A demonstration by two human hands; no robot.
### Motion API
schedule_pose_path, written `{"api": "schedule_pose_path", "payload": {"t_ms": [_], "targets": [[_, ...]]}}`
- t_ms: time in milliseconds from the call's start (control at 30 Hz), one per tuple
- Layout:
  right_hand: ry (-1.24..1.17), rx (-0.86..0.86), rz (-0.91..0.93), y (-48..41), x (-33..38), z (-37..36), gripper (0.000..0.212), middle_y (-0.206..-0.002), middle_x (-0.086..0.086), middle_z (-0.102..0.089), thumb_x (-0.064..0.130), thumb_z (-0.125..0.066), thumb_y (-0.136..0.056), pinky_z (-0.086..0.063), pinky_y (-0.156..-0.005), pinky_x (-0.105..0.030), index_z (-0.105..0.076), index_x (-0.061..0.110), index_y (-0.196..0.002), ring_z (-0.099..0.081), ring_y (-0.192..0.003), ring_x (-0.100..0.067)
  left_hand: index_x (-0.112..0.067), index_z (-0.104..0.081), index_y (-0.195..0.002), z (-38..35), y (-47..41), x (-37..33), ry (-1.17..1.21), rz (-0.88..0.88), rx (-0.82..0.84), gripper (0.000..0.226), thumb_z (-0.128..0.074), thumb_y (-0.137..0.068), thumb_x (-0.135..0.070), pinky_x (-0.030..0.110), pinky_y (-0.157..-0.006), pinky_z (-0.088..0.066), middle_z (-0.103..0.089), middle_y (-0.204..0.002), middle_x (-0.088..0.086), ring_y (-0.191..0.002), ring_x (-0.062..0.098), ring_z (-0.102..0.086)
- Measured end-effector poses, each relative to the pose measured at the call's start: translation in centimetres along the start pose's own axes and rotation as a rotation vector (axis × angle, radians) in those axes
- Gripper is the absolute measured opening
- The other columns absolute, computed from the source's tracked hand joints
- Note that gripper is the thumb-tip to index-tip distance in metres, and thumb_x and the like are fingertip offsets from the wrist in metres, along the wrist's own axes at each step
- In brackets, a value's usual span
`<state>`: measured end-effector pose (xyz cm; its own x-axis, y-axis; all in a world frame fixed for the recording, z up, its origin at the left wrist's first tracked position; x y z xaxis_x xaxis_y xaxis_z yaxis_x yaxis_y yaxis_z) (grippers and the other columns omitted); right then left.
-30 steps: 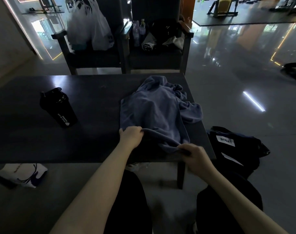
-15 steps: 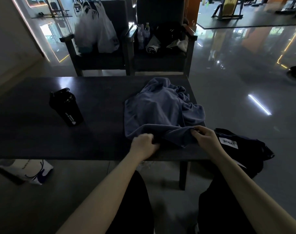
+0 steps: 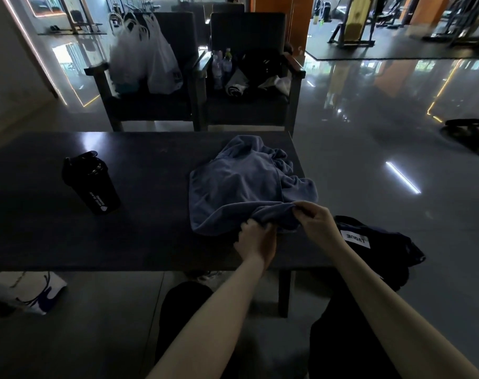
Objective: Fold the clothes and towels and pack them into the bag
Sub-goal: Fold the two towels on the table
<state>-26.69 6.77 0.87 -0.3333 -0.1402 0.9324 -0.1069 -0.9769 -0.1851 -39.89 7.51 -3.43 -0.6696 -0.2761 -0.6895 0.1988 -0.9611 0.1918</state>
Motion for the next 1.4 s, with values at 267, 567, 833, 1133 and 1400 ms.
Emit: {"api": "schedule_pose_path", "payload": {"t_ms": [267,567,833,1133,1400], "targets": [[0.226,-0.073,-0.046,-0.5,-2.3,0.1,0.018,-0.084,-0.006,-0.062,0.007,-0.055,-0.092,-0.042,-0.059,-0.011,-0.072,0.003,-0.093,-0.06,-0.074,-0.015,-0.01,-0.049,-0.12,0.7,-0.1,0.8,-0.121,-0.292,-0.096,0.031,-0.051,-0.095,-0.028,0.04,-0.091,-0.047,-0.054,-0.123,0.009,-0.111,0.026,-0.055],[0.422,-0.274,-0.111,2.6,-3.0,-0.8,0.015,-0.076,-0.003,-0.06,0.018,-0.065,-0.086,-0.038,-0.053,-0.023,-0.058,0.006,-0.083,-0.055,-0.066,-0.018,-0.016,-0.064,-0.113,2.1,-1.7,0.2,-0.167,-0.402,-0.122,0.024,-0.055,-0.09,-0.018,0.038,-0.093,-0.043,-0.063,-0.116,0.007,-0.111,0.024,-0.055],[0.429,-0.037,-0.121,2.4,-4.3,-4.2,0.034,-0.112,-0.012,-0.064,0.012,-0.053,-0.089,-0.051,-0.074,-0.034,-0.055,0.007,-0.123,-0.062,-0.097,-0.028,-0.015,-0.066,-0.108,4.6,-2.4,-0.2,-0.094,-0.416,-0.073,0.027,-0.056,-0.092,-0.035,0.037,-0.09,-0.047,-0.069,-0.106,0.004,-0.1,0.022,-0.062],[0.302,-0.001,-0.301,2.0,-3.8,-5.2,0.01,-0.082,-0.007,-0.064,0.014,-0.064,-0.083,-0.045,-0.06,-0.029,-0.062,0.009,-0.092,-0.061,-0.075,-0.024,-0.019,-0.065,-0.093,6.2,-3.1,-1.2,-0.033,-0.393,-0.028,0.03,-0.055,-0.09,-0.048,0.041,-0.085,-0.05,-0.069,-0.092,-0.002,-0.089,0.019,-0.063],[-0.102,0.03,-0.286,2.7,-0.5,-2.4,0.028,-0.063,-0.015,-0.059,0.018,-0.055,-0.094,-0.038,-0.051,-0.027,-0.065,0.001,-0.075,-0.05,-0.055,-0.018,-0.015,-0.057,-0.127,6.8,-3.5,-0.2,0.038,-0.242,0.131,0.041,-0.034,-0.101,-0.035,0.044,-0.104,-0.038,-0.06,-0.127,0.008,-0.116,0.025,-0.054]]}}
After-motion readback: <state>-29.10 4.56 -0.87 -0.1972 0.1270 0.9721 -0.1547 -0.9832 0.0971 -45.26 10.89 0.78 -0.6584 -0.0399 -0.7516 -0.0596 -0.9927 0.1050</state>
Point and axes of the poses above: each hand's wrist, its own y-axis away from the middle knuckle, its own z-axis out of the back of the hand, x = y × z, the point moved 1 cm from there along -y, towards the middle knuckle
